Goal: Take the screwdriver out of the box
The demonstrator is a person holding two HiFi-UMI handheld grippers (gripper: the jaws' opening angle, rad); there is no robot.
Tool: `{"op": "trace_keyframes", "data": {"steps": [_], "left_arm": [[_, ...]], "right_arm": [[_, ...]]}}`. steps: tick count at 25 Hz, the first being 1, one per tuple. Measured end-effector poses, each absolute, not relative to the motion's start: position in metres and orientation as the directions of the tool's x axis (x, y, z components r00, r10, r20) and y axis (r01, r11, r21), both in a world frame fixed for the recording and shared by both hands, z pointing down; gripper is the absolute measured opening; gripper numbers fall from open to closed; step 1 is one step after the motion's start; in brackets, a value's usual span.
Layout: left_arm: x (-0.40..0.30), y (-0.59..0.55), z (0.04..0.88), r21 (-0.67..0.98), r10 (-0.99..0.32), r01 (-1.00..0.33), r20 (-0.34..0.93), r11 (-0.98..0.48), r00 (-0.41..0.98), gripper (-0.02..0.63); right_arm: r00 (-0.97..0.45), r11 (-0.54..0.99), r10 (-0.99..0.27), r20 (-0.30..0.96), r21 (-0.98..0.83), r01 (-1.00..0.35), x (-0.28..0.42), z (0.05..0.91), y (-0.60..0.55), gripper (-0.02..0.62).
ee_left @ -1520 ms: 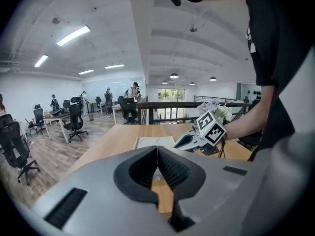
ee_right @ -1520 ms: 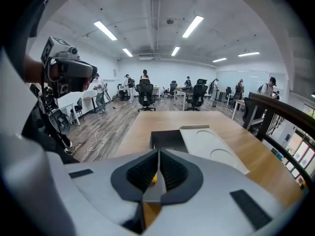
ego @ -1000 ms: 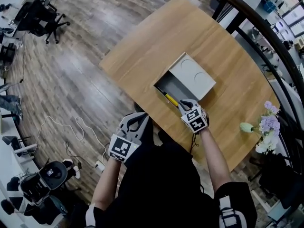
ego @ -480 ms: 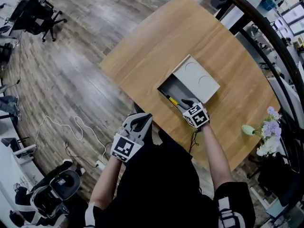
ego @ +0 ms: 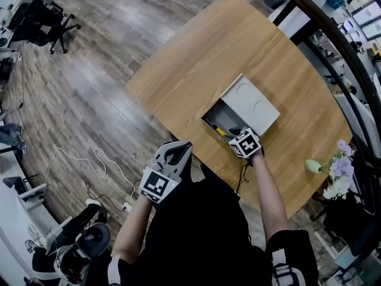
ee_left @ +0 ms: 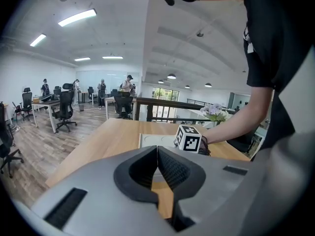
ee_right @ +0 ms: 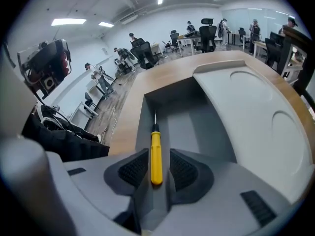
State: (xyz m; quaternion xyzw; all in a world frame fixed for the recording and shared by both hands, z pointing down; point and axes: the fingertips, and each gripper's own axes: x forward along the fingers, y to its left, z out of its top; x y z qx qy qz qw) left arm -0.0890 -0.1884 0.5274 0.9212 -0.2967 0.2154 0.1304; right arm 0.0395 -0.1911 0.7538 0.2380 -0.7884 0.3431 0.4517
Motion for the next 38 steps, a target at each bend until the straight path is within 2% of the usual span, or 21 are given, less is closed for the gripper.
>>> {"op": "trace_keyframes", "data": {"steps": [10,19,32,36,38], "left_arm": [[-0.102,-0.206,0.533,0.127,-0.51,-0.629,0.475,-0.767,0.717,0.023],[-0.11,-0.212,0.534,0.135,-0.523,-0.646,0.476,-0.751,0.707,0.023],[-0.107,-0.207,0.532,0.12,-0.525,-0.644,0.478,-0.755,0.704,0.023],[-0.108,-0.205,0.533,0.118,-0.532,-0.65,0.478,-0.75,0.7,0.023],[-0.109,-0.204,0.533,0.118,-0.534,-0.653,0.477,-0.748,0.698,0.023]], "right_arm": [[-0.445,0.637,0.078,0.892,-0.388,-0.666,0.041,0.776,-0.188,0.146],[-0.46,0.618,0.135,0.878,-0.437,-0.654,0.036,0.778,-0.19,0.147],[-0.414,0.671,0.096,0.905,-0.366,-0.645,0.034,0.776,-0.193,0.153],[-0.355,0.739,0.038,0.934,-0.266,-0.619,0.032,0.778,-0.198,0.153],[-0.31,0.773,-0.003,0.951,-0.194,-0.603,0.034,0.78,-0.2,0.12]]}}
